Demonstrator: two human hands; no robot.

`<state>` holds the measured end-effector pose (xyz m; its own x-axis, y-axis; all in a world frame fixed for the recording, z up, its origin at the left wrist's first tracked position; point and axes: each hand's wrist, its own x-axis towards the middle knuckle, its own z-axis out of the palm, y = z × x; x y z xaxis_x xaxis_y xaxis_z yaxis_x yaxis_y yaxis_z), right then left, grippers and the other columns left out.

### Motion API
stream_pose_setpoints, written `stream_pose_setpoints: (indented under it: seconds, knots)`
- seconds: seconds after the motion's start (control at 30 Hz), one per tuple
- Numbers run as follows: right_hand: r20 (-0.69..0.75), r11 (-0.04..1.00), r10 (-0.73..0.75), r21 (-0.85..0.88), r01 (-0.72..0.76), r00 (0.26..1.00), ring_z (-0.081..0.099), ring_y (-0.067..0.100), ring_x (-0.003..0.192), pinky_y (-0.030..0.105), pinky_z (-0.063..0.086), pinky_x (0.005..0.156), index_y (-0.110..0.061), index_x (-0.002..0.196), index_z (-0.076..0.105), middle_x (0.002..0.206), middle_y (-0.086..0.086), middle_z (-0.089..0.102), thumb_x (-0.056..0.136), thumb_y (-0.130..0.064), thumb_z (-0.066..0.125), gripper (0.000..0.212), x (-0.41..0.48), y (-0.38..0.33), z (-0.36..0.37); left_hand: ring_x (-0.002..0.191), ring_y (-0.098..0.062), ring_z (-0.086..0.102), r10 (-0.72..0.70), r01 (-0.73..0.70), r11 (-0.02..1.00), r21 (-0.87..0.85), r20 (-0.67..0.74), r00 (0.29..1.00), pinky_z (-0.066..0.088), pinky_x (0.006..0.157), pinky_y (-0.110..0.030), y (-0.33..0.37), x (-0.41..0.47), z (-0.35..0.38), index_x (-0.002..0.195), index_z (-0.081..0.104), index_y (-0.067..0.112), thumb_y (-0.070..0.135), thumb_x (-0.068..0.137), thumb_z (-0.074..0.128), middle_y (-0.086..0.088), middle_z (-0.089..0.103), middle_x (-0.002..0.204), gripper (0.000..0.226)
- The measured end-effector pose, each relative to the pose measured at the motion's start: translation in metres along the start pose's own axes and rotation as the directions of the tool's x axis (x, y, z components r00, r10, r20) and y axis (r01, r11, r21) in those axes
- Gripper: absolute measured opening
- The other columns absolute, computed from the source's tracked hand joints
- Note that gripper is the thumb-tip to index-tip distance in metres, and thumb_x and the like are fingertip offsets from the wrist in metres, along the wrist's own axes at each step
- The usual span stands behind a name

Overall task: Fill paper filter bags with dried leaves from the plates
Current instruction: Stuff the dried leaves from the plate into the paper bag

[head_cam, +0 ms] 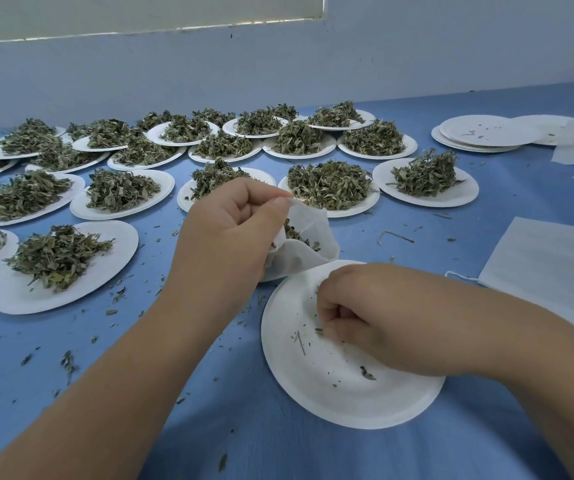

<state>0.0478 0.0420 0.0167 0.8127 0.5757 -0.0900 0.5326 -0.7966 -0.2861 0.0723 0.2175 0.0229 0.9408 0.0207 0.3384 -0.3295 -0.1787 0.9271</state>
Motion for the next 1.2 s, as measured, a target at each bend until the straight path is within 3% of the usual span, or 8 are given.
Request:
stream_pose_setpoints:
  seconds: [0.17,0.3,0.47,0.67,1.0,1.2]
  knots:
    - [-0.087,0.987,0.003,0.159,0.011,0.996,0.048,-0.005,0.078,0.011,0.039,0.069,-0.029,0.078,0.054,0.077,-0.015,0.051,0.092,-0.030,0.058,0.015,0.002,-0.002,-0.007,0.032,-0.004,0.033,0.001,-0.001,1.000,-0.009,-0.004,1.000,0.031,0.037,-0.016,0.002,-0.001,-0.001,0.087,0.068,0.013,0.015,0.094,0.059,0.014,0.038,0.042,0.012]
    - [-0.024,0.988,0.006,0.154,-0.002,1.000,0.051,-0.005,0.074,0.013,0.041,0.062,-0.031,0.082,0.064,0.082,-0.015,0.055,0.092,-0.029,0.059,0.011,0.005,0.001,-0.004,0.034,-0.003,0.035,-0.013,0.013,1.000,0.003,-0.009,1.000,0.034,0.039,-0.018,0.003,-0.001,-0.001,0.086,0.069,0.017,0.018,0.094,0.060,0.014,0.040,0.044,0.013]
    - [-0.020,0.979,-0.013,0.203,0.016,1.000,0.054,-0.001,0.082,0.021,0.046,0.074,-0.038,0.092,0.069,0.092,-0.019,0.057,0.091,-0.028,0.062,0.013,0.002,0.013,-0.011,0.034,-0.004,0.033,-0.008,0.008,1.000,-0.002,-0.016,1.000,0.032,0.039,-0.019,0.003,-0.001,-0.003,0.086,0.069,0.016,0.018,0.094,0.060,0.013,0.039,0.045,0.012]
    - [0.051,0.970,-0.104,0.225,0.090,0.993,0.051,-0.005,0.076,0.010,0.036,0.066,-0.043,0.103,0.071,0.091,-0.021,0.052,0.085,-0.023,0.071,0.026,0.003,0.014,-0.009,0.033,-0.004,0.033,0.014,-0.014,1.000,0.012,-0.007,1.000,0.030,0.039,-0.017,0.001,0.000,-0.003,0.086,0.069,0.018,0.018,0.094,0.060,0.014,0.039,0.043,0.013]
    - [-0.042,0.965,-0.086,0.245,0.094,0.995,0.053,-0.006,0.073,0.008,0.038,0.065,-0.034,0.085,0.074,0.087,-0.019,0.059,0.083,-0.020,0.072,0.015,0.006,0.010,-0.005,0.034,-0.004,0.033,0.011,-0.011,1.000,0.008,-0.003,1.000,0.031,0.039,-0.017,0.001,0.000,-0.002,0.085,0.069,0.019,0.017,0.094,0.059,0.015,0.039,0.043,0.014]
    - [-0.007,0.980,-0.061,0.188,0.061,0.998,0.052,-0.010,0.076,0.009,0.039,0.066,-0.029,0.083,0.070,0.085,-0.018,0.057,0.086,-0.017,0.064,0.014,0.006,0.006,-0.003,0.035,-0.005,0.033,0.001,-0.001,1.000,-0.009,-0.007,1.000,0.032,0.039,-0.019,0.002,-0.001,-0.002,0.084,0.070,0.019,0.017,0.094,0.060,0.012,0.038,0.046,0.014]
